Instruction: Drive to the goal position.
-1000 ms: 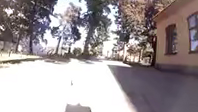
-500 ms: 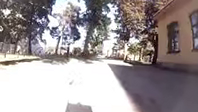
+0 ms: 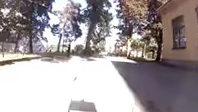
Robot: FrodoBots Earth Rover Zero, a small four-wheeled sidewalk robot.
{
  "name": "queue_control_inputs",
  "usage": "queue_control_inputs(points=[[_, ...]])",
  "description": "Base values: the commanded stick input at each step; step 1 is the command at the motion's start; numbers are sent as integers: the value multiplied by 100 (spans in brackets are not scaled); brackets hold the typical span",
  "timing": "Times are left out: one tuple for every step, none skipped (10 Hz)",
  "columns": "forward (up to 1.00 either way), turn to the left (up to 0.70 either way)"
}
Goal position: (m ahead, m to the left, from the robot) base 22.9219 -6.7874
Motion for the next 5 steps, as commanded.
queue_control_inputs(points=[[70, 4], [70, 0], [70, 0], [70, 0], [70, 0]])
